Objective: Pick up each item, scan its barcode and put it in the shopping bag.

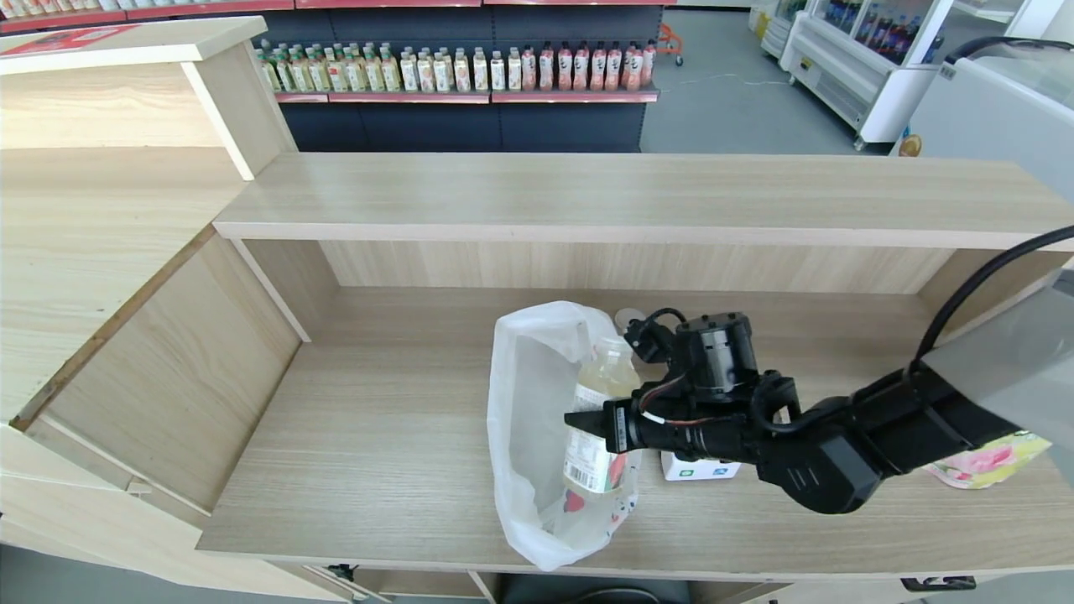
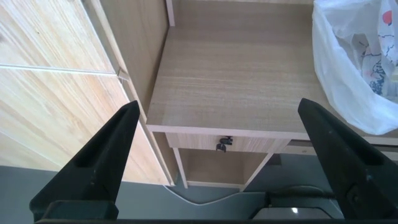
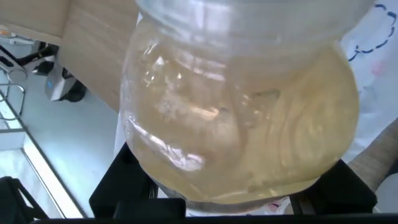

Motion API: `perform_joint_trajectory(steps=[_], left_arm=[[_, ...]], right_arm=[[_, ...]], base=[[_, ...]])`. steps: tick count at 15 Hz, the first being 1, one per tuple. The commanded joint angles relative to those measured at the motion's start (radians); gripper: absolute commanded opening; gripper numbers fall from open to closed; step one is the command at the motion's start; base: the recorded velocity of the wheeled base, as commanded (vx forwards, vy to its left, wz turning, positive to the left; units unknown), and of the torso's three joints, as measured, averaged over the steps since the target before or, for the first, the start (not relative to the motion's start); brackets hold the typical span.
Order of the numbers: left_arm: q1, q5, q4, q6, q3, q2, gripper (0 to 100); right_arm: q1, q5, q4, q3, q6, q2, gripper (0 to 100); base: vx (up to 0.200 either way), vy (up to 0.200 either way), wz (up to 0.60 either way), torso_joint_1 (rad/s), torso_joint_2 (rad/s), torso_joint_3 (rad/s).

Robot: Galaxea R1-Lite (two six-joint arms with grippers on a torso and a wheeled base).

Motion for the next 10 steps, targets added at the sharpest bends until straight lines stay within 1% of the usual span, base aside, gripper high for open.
perform_joint_trajectory(steps=[1,3,6,10], left_arm=[[0.000,0.000,0.000,0.000,0.000,0.000,100],[0.000,0.000,0.000,0.000,0.000,0.000,100],[0.000,0.000,0.000,0.000,0.000,0.000,100],[0.000,0.000,0.000,0.000,0.000,0.000,100]], right_arm=[[0.002,-0.034,0.042,-0.080,0.000,0.081,0],[0.002,-0.054,0.096,-0.142,0.000,0.116,0],[0.016,-0.063,0.130,-0.226,-0.003,0.182,0],[0.031,-0.063,0.168,-0.255,-0.032,0.211,0]], base=[[0.000,0.000,0.00,0.000,0.00,0.000],[0.000,0.000,0.00,0.000,0.00,0.000],[0.000,0.000,0.00,0.000,0.00,0.000],[0.000,0.000,0.00,0.000,0.00,0.000]])
